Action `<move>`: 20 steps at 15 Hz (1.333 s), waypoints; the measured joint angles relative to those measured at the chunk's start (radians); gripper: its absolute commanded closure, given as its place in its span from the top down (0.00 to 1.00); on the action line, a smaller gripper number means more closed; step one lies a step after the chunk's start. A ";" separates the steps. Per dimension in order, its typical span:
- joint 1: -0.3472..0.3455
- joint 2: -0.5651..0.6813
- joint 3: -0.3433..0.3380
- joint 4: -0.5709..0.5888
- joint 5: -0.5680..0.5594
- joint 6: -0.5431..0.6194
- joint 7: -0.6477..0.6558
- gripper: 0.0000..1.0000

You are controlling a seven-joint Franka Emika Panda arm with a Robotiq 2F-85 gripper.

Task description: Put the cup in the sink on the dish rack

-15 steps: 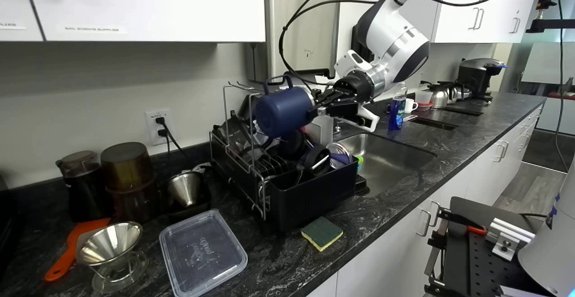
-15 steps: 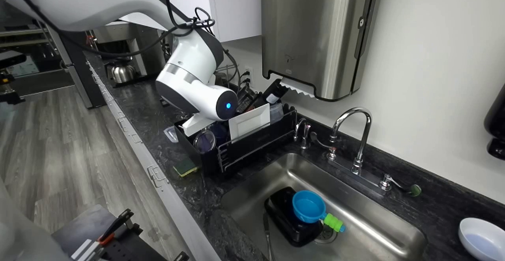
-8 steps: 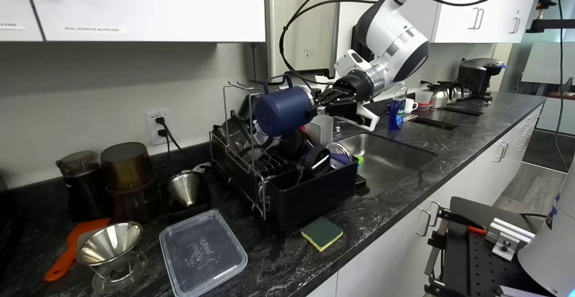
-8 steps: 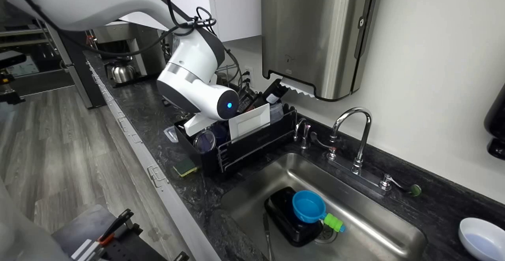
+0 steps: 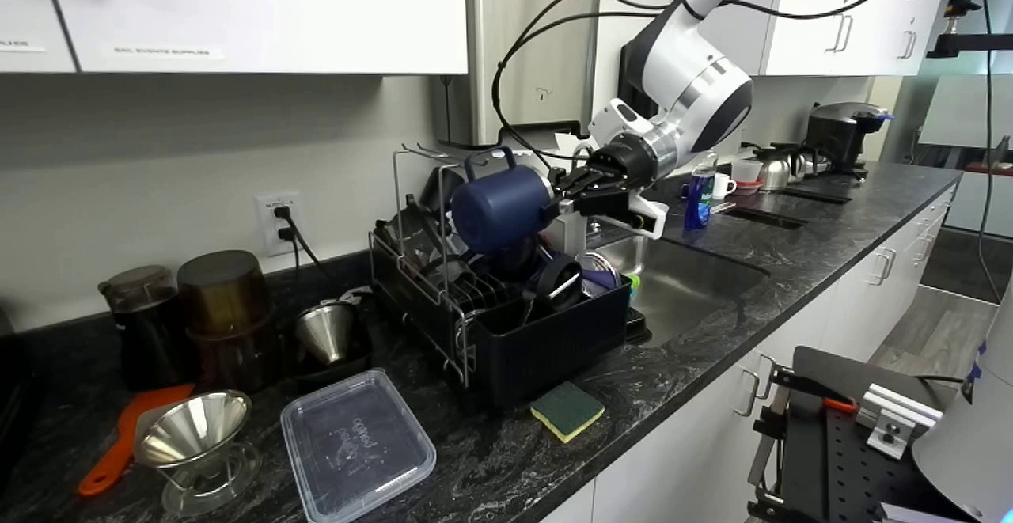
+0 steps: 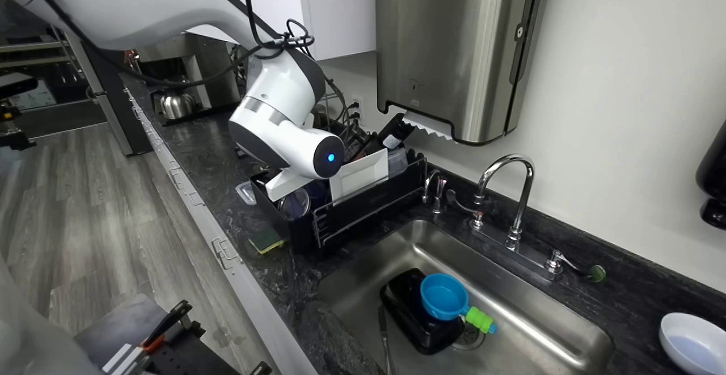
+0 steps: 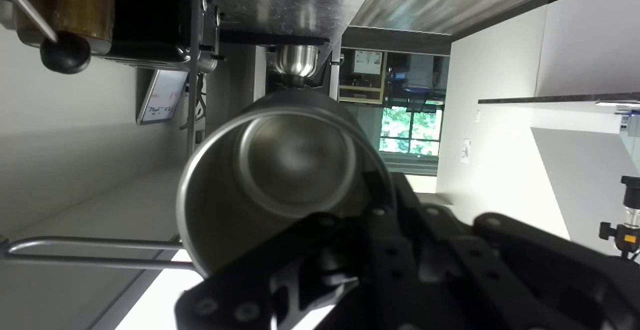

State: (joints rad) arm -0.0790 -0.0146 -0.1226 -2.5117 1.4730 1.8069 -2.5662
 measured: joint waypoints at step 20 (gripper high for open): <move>0.000 0.054 0.000 0.057 0.001 0.011 0.005 0.02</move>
State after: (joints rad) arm -0.0790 0.0394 -0.1226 -2.4546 1.4736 1.8183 -2.5610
